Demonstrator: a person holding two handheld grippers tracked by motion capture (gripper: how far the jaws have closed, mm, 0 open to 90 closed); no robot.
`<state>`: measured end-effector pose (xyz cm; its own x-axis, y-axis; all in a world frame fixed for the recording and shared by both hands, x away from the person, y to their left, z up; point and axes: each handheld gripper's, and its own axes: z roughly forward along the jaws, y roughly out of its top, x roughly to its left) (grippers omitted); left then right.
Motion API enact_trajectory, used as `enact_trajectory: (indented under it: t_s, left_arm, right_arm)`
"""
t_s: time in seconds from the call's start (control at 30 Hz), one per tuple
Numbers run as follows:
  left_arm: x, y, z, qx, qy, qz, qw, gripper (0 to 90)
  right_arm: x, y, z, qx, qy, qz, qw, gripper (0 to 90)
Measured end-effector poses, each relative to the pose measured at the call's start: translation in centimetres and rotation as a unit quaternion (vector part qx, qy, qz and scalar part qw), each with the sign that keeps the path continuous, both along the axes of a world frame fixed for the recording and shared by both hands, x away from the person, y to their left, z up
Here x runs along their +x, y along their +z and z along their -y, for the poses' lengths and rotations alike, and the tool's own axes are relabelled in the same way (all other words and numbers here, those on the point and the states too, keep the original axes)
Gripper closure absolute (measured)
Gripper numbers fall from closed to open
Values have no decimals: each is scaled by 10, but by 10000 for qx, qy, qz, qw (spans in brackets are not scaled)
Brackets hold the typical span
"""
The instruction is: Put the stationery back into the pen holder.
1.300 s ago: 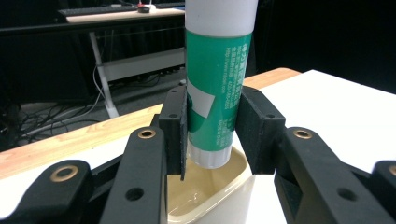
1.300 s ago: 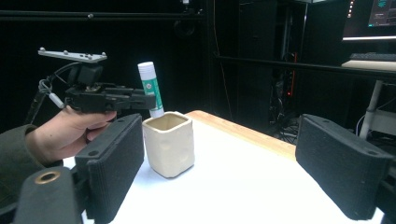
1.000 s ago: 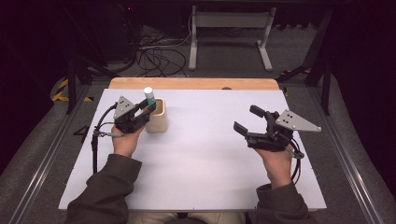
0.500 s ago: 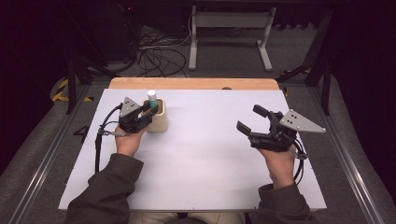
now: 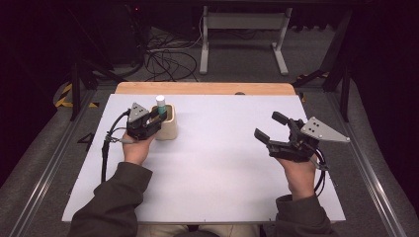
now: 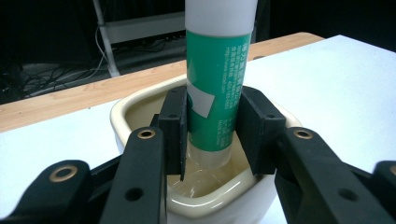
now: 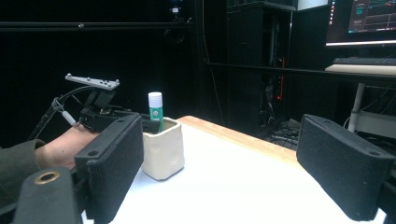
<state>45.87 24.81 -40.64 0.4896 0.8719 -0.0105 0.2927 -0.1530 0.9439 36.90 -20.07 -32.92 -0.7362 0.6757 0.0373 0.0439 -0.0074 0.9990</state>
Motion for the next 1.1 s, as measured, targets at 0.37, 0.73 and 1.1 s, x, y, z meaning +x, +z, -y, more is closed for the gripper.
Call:
enact_trajectory:
  t_s: [0.37, 0.73, 1.1]
  left_arm:
    - [2, -1, 0, -56, -55, -6, 10000, 694]
    - [3, -2, -1, -98, -29, -11, 9999, 675]
    - [5, -2, -2, -208, -45, -48, 9998, 659]
  right_arm:
    - [0, 1, 0, 19, 20, 19, 10000, 163]
    - [0, 1, 2, 52, 23, 37, 10000, 165]
    - [-1, 1, 3, 67, 8, 26, 10000, 165]
